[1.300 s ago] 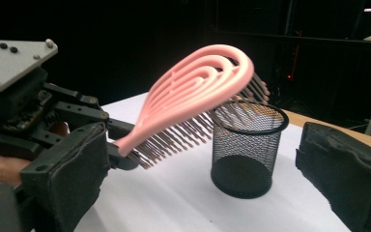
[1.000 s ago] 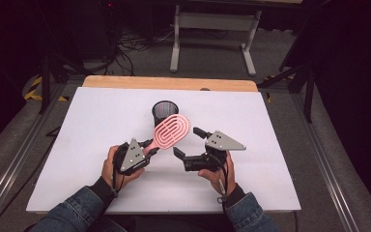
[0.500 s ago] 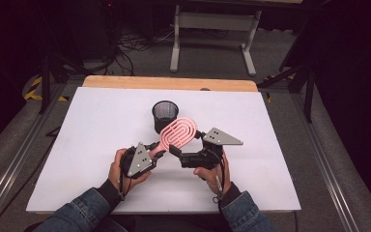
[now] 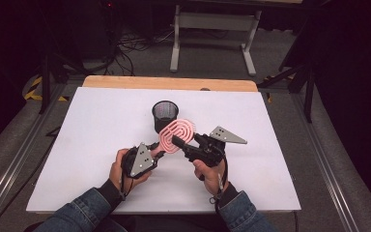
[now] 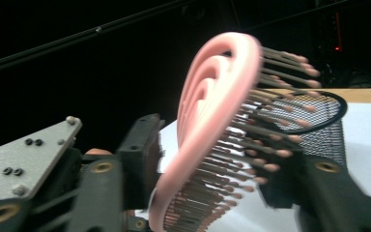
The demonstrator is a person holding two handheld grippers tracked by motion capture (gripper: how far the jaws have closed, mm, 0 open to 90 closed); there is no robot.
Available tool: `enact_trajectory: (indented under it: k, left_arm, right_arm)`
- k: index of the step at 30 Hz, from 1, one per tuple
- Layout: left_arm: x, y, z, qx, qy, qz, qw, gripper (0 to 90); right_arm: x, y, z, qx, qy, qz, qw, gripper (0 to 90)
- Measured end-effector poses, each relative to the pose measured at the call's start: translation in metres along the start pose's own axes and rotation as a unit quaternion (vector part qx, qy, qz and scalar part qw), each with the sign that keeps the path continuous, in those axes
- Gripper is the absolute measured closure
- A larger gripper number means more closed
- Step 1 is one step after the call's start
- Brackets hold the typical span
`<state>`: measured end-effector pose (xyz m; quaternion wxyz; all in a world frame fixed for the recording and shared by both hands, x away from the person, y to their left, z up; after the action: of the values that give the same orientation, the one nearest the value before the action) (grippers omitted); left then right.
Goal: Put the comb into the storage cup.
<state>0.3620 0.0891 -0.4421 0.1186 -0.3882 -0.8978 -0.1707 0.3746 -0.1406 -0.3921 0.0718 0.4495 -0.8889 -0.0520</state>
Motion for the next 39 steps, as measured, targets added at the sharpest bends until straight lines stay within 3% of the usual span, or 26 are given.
enact_trajectory:
  k: [7, 14, 23, 33, 39]
  left_arm:
    - [-0.002, 0.0, 0.001, -0.003, 0.007, -0.008, 0.9999, 69.7]
    - [-0.003, 0.0, 0.002, -0.007, 0.007, -0.017, 0.9998, 69.8]
    - [-0.003, -0.001, 0.002, -0.014, 0.006, -0.014, 0.9998, 69.4]
    - [-0.004, -0.004, 0.002, -0.024, 0.007, 0.001, 0.9997, 61.3]
    - [-0.006, -0.003, 0.003, -0.019, 0.015, 0.008, 0.9997, 52.9]
  right_arm:
    - [-0.002, 0.006, 0.002, 0.003, 0.002, -0.021, 0.9998, 55.7]
    - [-0.002, 0.011, 0.004, 0.007, 0.003, -0.023, 0.9997, 62.0]
    - [-0.001, 0.015, 0.003, 0.022, 0.003, -0.021, 0.9995, 62.5]
    - [0.0, 0.016, 0.003, 0.038, 0.005, -0.024, 0.999, 62.8]
    - [0.003, 0.015, 0.001, 0.043, 0.002, -0.02, 0.9989, 62.9]
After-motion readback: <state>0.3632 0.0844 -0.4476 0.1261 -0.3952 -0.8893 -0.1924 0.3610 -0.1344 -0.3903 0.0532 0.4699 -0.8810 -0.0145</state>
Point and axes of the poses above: each handheld gripper's, and its own axes: x roughly backward along the jaws, z roughly out of its underside, y roughly to its left, the point moved 1 cm from there along -x, roughly forward along the jaws, and after that the axes turned 10 degrees about x, right-handed, at the moved point
